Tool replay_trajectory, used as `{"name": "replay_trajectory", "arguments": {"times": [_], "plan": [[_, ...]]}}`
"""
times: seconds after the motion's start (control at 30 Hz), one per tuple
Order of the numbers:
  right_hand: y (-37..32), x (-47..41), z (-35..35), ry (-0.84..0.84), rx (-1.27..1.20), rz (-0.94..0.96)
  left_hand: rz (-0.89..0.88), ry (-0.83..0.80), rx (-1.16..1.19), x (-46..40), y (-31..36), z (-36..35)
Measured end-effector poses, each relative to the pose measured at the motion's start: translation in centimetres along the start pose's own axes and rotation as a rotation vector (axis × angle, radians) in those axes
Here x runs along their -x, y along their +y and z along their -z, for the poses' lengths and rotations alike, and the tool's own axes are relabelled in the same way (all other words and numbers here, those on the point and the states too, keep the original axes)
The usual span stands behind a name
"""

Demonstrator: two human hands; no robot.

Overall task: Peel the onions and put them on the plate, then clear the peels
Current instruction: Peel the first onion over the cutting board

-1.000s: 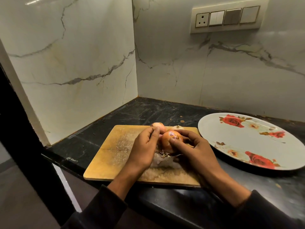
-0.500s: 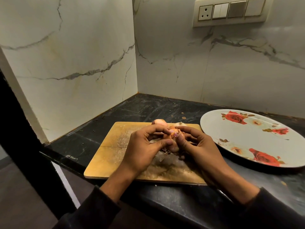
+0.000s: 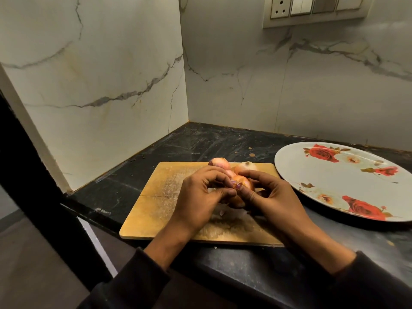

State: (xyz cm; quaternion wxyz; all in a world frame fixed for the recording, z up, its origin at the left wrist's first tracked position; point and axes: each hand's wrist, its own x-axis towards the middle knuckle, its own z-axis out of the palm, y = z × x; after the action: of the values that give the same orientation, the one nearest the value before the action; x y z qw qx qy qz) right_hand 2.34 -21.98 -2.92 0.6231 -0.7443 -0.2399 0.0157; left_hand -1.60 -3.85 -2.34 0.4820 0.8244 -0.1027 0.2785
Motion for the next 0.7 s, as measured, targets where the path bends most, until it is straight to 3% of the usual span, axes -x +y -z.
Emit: {"name": "replay_trajectory", "arguments": {"times": [0.23, 0.7], "plan": [[0.23, -0.13, -0.07, 0.008, -0.001, 0.004, 0.011, -0.075, -0.067, -0.3, -0.07, -0.22], [-0.07, -0.32, -0.81, -0.002, -0.178, -0.083, -0.043, -0.039, 0.001, 0.03, 0.71, 0.01]]}}
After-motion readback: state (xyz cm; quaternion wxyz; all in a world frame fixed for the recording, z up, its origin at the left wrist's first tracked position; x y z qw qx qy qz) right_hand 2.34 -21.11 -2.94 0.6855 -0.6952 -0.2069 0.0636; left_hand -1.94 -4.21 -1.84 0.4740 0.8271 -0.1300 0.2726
